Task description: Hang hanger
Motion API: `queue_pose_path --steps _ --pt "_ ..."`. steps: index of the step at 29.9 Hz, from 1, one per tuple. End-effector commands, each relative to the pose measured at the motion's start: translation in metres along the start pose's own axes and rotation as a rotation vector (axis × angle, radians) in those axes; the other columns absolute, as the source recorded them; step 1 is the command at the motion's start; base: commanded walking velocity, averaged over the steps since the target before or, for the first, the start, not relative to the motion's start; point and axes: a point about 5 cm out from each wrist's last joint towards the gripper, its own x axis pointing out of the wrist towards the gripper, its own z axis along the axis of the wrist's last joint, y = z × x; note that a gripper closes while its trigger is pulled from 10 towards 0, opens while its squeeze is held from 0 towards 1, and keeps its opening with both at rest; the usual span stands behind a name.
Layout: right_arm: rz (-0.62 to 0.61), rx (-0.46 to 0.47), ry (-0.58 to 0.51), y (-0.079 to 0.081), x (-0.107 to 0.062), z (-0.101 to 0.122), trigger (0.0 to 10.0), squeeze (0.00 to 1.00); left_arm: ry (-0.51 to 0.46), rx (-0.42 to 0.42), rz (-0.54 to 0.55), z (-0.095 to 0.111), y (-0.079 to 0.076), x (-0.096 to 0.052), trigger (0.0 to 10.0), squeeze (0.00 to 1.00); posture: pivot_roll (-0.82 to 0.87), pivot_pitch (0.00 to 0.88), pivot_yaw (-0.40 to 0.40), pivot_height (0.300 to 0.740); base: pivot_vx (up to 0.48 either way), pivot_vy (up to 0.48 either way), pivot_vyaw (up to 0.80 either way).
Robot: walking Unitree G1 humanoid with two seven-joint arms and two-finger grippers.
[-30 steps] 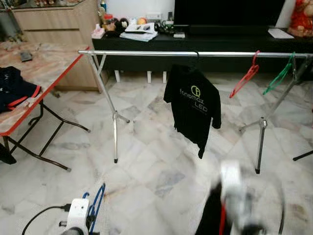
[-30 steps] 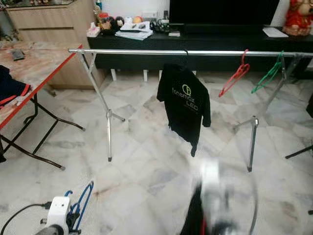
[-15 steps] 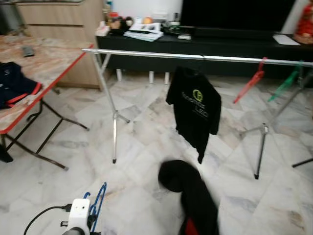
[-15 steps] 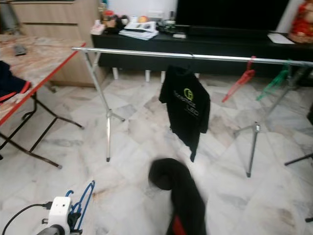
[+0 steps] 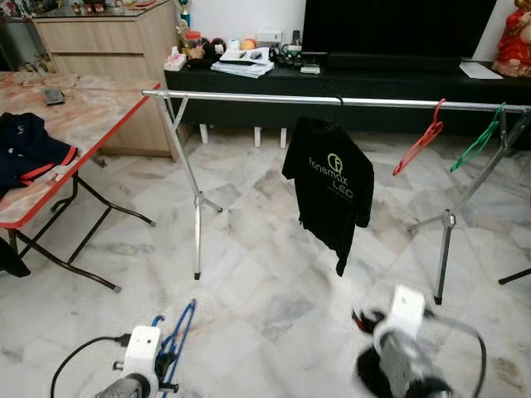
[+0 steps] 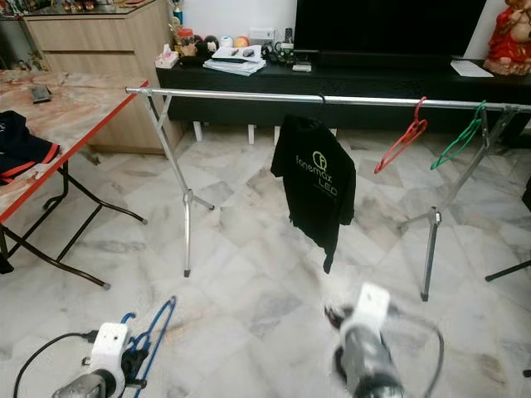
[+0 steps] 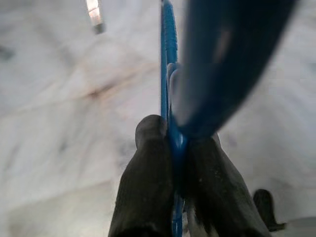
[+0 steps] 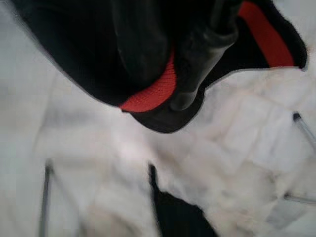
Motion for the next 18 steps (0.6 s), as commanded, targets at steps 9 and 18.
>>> queue_pose_path --steps 9,18 --pt "0.238 -0.483 -0.042 0.032 0.000 0.034 10.0 0.00 0.024 0.179 -0.233 0.023 0.001 0.000 10.0 0.00 0.07 0.078 0.016 0.740 0.000 0.000 0.00" --pt "0.287 -0.648 -0.033 0.036 -0.001 0.033 10.0 0.00 0.034 0.221 -0.303 0.027 -0.002 -0.001 10.0 0.00 0.07 0.079 0.016 0.740 0.000 0.000 0.00"
